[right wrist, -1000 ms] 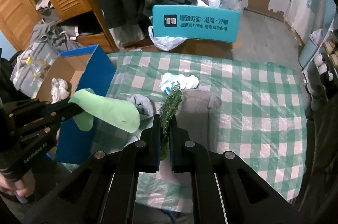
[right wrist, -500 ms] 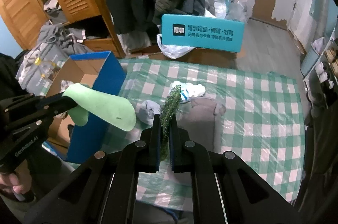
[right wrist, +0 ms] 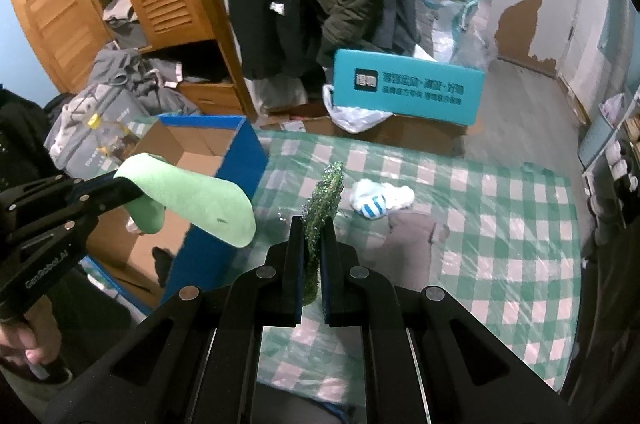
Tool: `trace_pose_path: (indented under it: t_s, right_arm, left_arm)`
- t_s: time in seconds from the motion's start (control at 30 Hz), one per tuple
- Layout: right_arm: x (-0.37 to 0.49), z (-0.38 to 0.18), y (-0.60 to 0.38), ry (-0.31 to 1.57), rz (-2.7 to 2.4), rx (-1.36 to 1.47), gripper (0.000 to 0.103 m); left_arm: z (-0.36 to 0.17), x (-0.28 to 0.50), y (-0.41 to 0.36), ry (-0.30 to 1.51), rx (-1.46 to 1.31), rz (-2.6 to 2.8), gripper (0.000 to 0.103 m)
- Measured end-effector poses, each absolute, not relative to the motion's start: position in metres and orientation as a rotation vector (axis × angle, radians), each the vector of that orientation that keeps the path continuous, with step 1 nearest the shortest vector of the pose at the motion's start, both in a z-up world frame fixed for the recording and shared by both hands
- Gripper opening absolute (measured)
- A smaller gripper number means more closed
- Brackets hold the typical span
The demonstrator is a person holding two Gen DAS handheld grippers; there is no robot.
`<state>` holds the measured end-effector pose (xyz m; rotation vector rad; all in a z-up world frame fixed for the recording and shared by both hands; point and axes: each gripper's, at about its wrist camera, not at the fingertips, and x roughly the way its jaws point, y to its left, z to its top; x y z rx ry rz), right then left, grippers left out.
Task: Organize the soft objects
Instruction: 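Carry the foam strip and green pad over the cardboard box with both tools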
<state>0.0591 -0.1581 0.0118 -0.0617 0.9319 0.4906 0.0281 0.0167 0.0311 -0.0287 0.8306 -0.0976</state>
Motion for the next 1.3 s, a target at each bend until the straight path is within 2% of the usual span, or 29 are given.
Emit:
trace_pose_path:
  t_s: [0.6,1.3]
  right_arm:
    - [0.054,0.032,-0.092,0.896,0.604,-0.113,0.006]
    - [0.051,0.024,-0.01,0.92,0.715,-0.19,0.006]
  left_arm:
    - [0.042,0.01,0.069,0.799,-0.085,-0.019,0.004]
    - [0.029,-0.004,0.134,0.819,-0.141,0.1,0.004]
